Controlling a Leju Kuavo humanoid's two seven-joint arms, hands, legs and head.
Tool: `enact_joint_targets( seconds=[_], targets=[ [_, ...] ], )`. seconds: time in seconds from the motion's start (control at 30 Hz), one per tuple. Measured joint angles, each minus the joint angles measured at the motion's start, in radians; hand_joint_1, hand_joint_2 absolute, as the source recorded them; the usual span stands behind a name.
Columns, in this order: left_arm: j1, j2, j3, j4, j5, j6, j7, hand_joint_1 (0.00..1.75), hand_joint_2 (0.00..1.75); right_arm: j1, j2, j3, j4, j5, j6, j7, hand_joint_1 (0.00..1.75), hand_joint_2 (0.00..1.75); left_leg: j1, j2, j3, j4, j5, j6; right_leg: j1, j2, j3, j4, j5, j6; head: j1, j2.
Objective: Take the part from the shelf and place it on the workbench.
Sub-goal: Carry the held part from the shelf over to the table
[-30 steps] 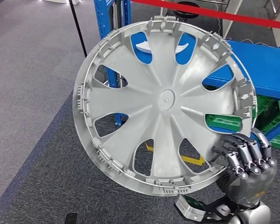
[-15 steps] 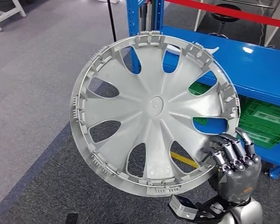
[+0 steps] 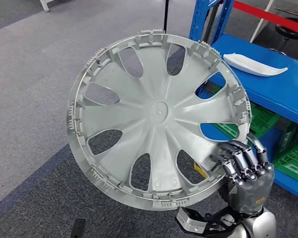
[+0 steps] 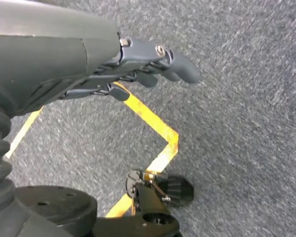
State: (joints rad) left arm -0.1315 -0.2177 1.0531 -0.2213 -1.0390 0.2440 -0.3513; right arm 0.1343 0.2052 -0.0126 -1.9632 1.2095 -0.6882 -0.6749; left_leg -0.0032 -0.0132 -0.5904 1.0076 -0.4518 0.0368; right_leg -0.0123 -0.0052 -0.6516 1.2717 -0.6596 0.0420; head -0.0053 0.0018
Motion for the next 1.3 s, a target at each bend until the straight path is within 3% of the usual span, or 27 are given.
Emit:
enact_joint_targets(
  seconds=[0.03, 0.07, 0.1, 0.17, 0.23, 0.3, 0.33, 0.4, 0.47, 0.53, 0.57, 0.6, 0.67, 0.73, 0.8, 0.83, 0.9, 0.97, 1.03, 1.07, 1.13, 1.2, 1.27, 1.3],
  targets=[
    [0.000, 0.000, -0.002, 0.000, 0.000, 0.002, 0.000, 0.00, 1.75, 0.000, 0.000, 0.000, 0.002, -0.001, 0.000, 0.000, 1.75, 1.75, 0.000, -0.015, 0.000, 0.001, 0.000, 0.000, 0.000, 0.003, -0.020, 0.027, 0.004, 0.001, 0.000, 0.000],
    [0.000, 0.000, -0.003, 0.000, 0.000, 0.006, 0.000, 0.00, 1.75, 0.000, 0.000, 0.002, 0.004, -0.002, 0.000, 0.000, 1.75, 1.75, 0.001, -0.029, 0.001, 0.002, 0.000, 0.000, -0.001, 0.005, -0.021, 0.013, 0.029, 0.001, 0.000, 0.000],
    [0.000, 0.000, -0.003, 0.000, 0.001, 0.010, 0.001, 0.00, 1.75, -0.001, -0.001, 0.007, 0.006, -0.003, 0.000, -0.001, 1.75, 1.75, 0.002, -0.043, 0.002, 0.004, -0.001, -0.001, -0.002, 0.009, -0.004, -0.039, 0.069, 0.002, 0.000, 0.000],
    [-0.003, 0.002, -0.004, 0.000, 0.002, 0.020, 0.003, 0.00, 1.75, -0.005, -0.003, 0.020, 0.009, -0.001, 0.000, -0.001, 1.75, 1.75, 0.003, -0.069, -0.002, 0.014, -0.004, -0.008, -0.010, 0.046, 0.051, -0.174, 0.134, 0.002, 0.001, 0.000],
    [-0.005, 0.004, -0.004, 0.000, 0.002, 0.024, 0.004, 0.00, 1.75, -0.008, -0.005, 0.033, 0.011, 0.001, 0.000, -0.002, 1.75, 1.75, 0.004, -0.090, -0.014, 0.023, -0.004, -0.020, -0.014, 0.076, 0.083, -0.240, 0.148, -0.004, 0.000, 0.000],
    [-0.003, 0.007, -0.004, 0.000, 0.002, 0.025, 0.011, 0.00, 1.75, -0.008, -0.006, 0.042, 0.013, 0.002, 0.000, -0.002, 1.75, 1.75, 0.007, -0.107, -0.024, 0.024, 0.001, -0.032, -0.011, 0.065, 0.089, -0.243, 0.145, -0.017, -0.001, 0.000],
    [0.001, 0.008, -0.004, 0.000, 0.001, 0.025, 0.017, 0.00, 1.75, -0.008, -0.006, 0.045, 0.013, 0.002, 0.000, -0.002, 1.75, 1.75, 0.008, -0.100, -0.027, 0.029, -0.002, -0.037, -0.010, 0.055, 0.091, -0.245, 0.147, -0.023, -0.002, 0.000],
    [0.008, 0.010, -0.004, 0.000, -0.003, 0.025, 0.031, 0.00, 1.75, -0.003, -0.006, 0.049, 0.012, -0.001, 0.000, -0.002, 1.75, 1.75, 0.006, -0.054, -0.049, 0.080, -0.035, -0.046, -0.011, 0.031, 0.096, -0.250, 0.149, -0.036, -0.008, 0.000],
    [0.013, 0.011, -0.004, 0.000, -0.006, 0.025, 0.039, 0.00, 1.75, 0.007, -0.006, 0.051, 0.011, -0.003, 0.000, -0.002, 1.75, 1.75, 0.007, -0.007, -0.105, 0.206, -0.099, -0.054, -0.008, 0.003, 0.098, -0.251, 0.146, -0.043, -0.013, 0.000],
    [0.020, 0.013, -0.004, 0.000, -0.007, 0.026, 0.040, 0.00, 1.75, 0.015, -0.007, 0.054, 0.010, -0.002, 0.000, -0.003, 1.75, 1.75, 0.009, 0.002, -0.148, 0.303, -0.131, -0.057, -0.006, -0.025, 0.099, -0.250, 0.143, -0.045, -0.013, 0.000],
    [0.024, 0.014, -0.004, 0.000, -0.007, 0.026, 0.040, 0.00, 1.75, 0.017, -0.007, 0.056, 0.010, -0.001, 0.000, -0.003, 1.75, 1.75, 0.009, 0.004, -0.144, 0.299, -0.118, -0.056, -0.006, -0.038, 0.100, -0.250, 0.142, -0.045, -0.013, 0.000],
    [0.027, 0.015, -0.004, 0.000, -0.007, 0.027, 0.040, 0.00, 1.75, 0.020, -0.007, 0.057, 0.010, 0.000, 0.000, -0.003, 1.75, 1.75, 0.009, 0.008, -0.122, 0.257, -0.090, -0.054, -0.005, -0.051, 0.102, -0.250, 0.140, -0.045, -0.013, 0.000],
    [0.030, 0.016, -0.004, 0.000, -0.007, 0.027, 0.040, 0.00, 1.75, 0.023, -0.007, 0.058, 0.009, 0.000, 0.000, -0.003, 1.75, 1.75, 0.003, 0.045, -0.049, 0.119, -0.032, -0.048, -0.003, -0.073, 0.108, -0.250, 0.135, -0.040, -0.013, 0.000],
    [0.028, 0.017, -0.004, 0.000, -0.007, 0.028, 0.040, 0.00, 1.75, 0.024, -0.007, 0.059, 0.007, 0.000, 0.000, -0.003, 1.75, 1.75, -0.006, 0.075, -0.011, 0.038, -0.015, -0.038, 0.002, -0.092, 0.111, -0.250, 0.129, -0.031, -0.013, 0.000],
    [0.030, 0.019, -0.004, 0.000, -0.007, 0.026, 0.039, 0.00, 1.75, 0.024, -0.007, 0.062, 0.005, -0.001, 0.000, -0.003, 1.75, 1.75, -0.010, 0.064, -0.013, 0.028, -0.017, -0.029, 0.004, -0.111, 0.114, -0.252, 0.127, -0.022, -0.013, 0.000],
    [0.033, 0.020, -0.004, 0.000, -0.007, 0.020, 0.037, 0.00, 1.75, 0.024, -0.007, 0.065, 0.005, -0.005, 0.000, -0.003, 1.75, 1.75, -0.009, 0.053, -0.012, 0.024, -0.015, -0.023, 0.002, -0.110, 0.115, -0.251, 0.122, -0.016, -0.012, 0.000],
    [0.033, 0.021, -0.004, 0.000, -0.007, -0.005, 0.027, 0.00, 1.75, 0.024, -0.008, 0.071, 0.005, -0.016, 0.000, -0.003, 1.75, 1.75, -0.004, 0.032, -0.010, 0.017, -0.009, -0.009, -0.001, -0.068, 0.097, -0.210, 0.091, -0.009, -0.009, 0.000],
    [0.025, 0.021, -0.005, 0.000, -0.006, -0.027, 0.021, 0.00, 1.75, 0.024, -0.007, 0.083, 0.005, -0.017, 0.000, -0.003, 1.75, 1.75, -0.002, 0.010, -0.010, 0.015, -0.007, 0.001, -0.002, -0.014, 0.037, -0.089, 0.031, -0.008, -0.004, 0.000],
    [0.021, 0.021, -0.005, 0.000, -0.004, -0.032, 0.021, 0.00, 1.75, 0.025, -0.007, 0.097, 0.005, -0.006, 0.000, -0.003, 1.75, 1.75, -0.002, -0.016, -0.010, 0.015, -0.007, 0.003, -0.001, 0.002, -0.025, 0.022, -0.001, -0.007, -0.001, 0.000],
    [0.021, 0.021, -0.005, 0.000, -0.003, -0.032, 0.021, 0.00, 1.75, 0.026, -0.007, 0.103, 0.004, 0.000, 0.000, -0.003, 1.75, 1.75, -0.002, -0.030, -0.008, 0.015, -0.007, 0.003, -0.001, 0.003, -0.034, 0.031, 0.010, -0.008, -0.001, 0.000],
    [0.026, 0.023, -0.005, 0.000, -0.003, -0.032, 0.024, 0.00, 1.75, 0.029, -0.006, 0.114, 0.000, 0.010, 0.000, -0.003, 1.75, 1.75, -0.001, -0.059, -0.005, 0.017, -0.008, 0.001, -0.004, 0.018, 0.003, -0.066, 0.084, -0.009, -0.001, 0.000],
    [0.031, 0.024, -0.005, 0.000, -0.006, -0.032, 0.029, 0.00, 1.75, 0.032, -0.006, 0.120, -0.009, 0.013, 0.000, -0.003, 1.75, 1.75, -0.001, -0.085, -0.007, 0.023, -0.010, -0.005, -0.012, 0.074, 0.061, -0.193, 0.138, -0.011, -0.002, 0.000],
    [0.035, 0.025, -0.005, 0.000, -0.008, -0.031, 0.034, 0.00, 1.75, 0.035, -0.005, 0.124, -0.017, 0.010, 0.000, -0.003, 1.75, 1.75, 0.003, -0.109, -0.017, 0.027, -0.008, -0.017, -0.014, 0.109, 0.085, -0.240, 0.143, -0.013, -0.002, 0.000],
    [0.038, 0.026, -0.005, 0.000, -0.010, -0.030, 0.038, 0.00, 1.75, 0.037, -0.005, 0.126, -0.021, 0.006, 0.000, -0.003, 1.75, 1.75, 0.005, -0.122, -0.022, 0.027, -0.005, -0.023, -0.012, 0.102, 0.089, -0.245, 0.144, -0.016, -0.002, 0.000]
  ],
)
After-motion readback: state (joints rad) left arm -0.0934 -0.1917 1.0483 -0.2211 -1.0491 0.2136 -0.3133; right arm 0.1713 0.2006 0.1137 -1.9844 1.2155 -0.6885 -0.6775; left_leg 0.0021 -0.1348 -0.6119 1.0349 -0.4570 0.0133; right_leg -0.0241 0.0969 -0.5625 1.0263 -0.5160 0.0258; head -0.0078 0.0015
